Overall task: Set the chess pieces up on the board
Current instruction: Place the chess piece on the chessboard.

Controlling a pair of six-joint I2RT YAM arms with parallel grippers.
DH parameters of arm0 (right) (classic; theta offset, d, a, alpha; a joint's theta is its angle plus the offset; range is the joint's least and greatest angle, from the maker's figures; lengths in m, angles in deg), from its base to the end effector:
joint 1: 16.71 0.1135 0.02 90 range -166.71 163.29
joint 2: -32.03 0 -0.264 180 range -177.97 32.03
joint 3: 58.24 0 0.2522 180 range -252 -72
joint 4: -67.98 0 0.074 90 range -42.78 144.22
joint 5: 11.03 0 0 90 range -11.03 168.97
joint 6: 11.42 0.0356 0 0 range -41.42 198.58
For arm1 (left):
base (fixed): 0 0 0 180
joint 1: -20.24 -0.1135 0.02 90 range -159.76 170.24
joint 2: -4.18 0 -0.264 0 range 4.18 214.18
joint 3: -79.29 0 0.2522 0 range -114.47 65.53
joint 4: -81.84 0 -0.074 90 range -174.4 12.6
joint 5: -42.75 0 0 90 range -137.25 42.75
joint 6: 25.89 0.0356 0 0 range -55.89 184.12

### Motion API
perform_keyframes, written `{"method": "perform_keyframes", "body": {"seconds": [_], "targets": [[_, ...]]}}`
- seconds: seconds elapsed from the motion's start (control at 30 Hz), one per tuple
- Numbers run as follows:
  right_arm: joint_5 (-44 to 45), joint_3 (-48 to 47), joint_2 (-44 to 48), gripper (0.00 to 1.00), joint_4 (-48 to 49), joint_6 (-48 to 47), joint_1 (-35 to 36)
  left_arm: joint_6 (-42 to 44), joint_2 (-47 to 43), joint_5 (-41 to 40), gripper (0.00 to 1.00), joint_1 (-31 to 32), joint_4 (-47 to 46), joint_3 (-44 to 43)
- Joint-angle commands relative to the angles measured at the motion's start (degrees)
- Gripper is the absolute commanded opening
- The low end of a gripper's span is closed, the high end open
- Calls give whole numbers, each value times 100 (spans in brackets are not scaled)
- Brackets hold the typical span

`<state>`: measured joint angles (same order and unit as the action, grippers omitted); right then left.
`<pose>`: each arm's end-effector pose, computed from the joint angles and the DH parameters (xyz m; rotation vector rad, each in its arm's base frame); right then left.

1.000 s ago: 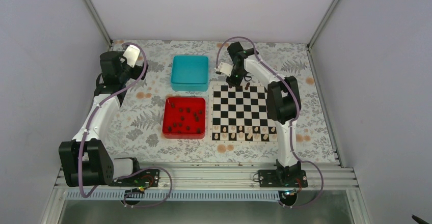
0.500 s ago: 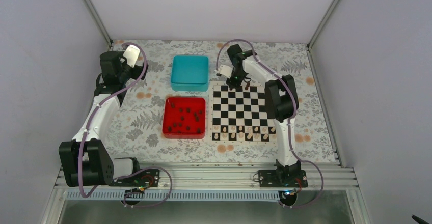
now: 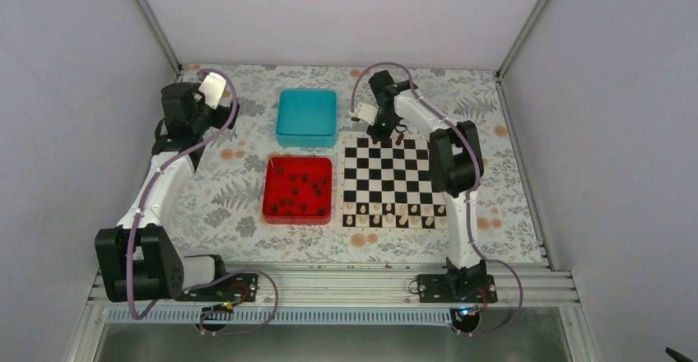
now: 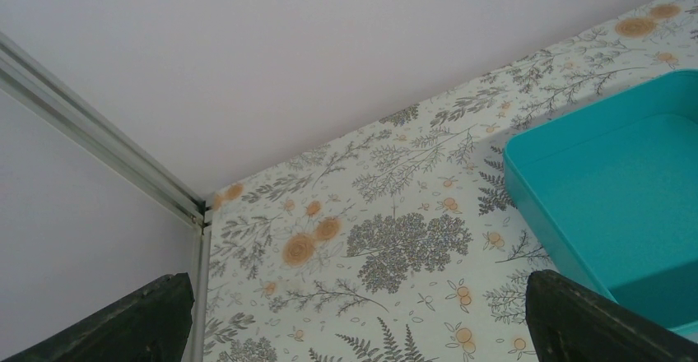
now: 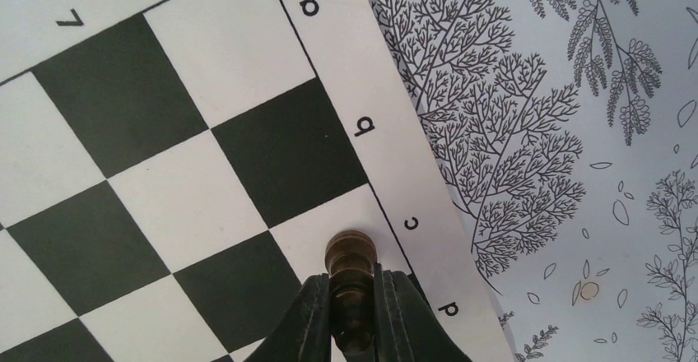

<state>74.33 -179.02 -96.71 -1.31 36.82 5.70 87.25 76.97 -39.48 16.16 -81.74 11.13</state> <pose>0.4234 0.1777 0.1777 -1.5559 2.4570 0.0615 0.2948 0.0162 0.3061 0.4098 1.8953 0.1851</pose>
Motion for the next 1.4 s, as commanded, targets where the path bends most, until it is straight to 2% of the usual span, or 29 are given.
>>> {"method": "perform_keyframes", "body": {"seconds": [0.0, 0.47, 0.67, 0.87, 1.1, 1.23, 1.37], "targets": [[7, -125, -82, 9, -18, 56, -35, -3, -52, 102, 100, -31, -4, 18], [-54, -92, -110, 13, -43, 65, -35, -9, -33, 94, 100, -32, 16, 0], [-30, -91, -117, 21, 1, 88, -35, -4, -54, 76, 100, -32, 11, 10], [-45, -132, 31, 34, 24, 114, -33, -2, -59, 86, 100, -32, 16, 8], [-61, -437, 322, 39, -36, 170, 2, -2, -64, 84, 100, -32, 16, 7], [20, -616, 616, 40, -252, 185, 362, -2, -74, 84, 100, -32, 23, -2], [240, -600, 905, 40, -473, 215, 1102, -2, -81, 84, 100, -32, 24, 3]]}}
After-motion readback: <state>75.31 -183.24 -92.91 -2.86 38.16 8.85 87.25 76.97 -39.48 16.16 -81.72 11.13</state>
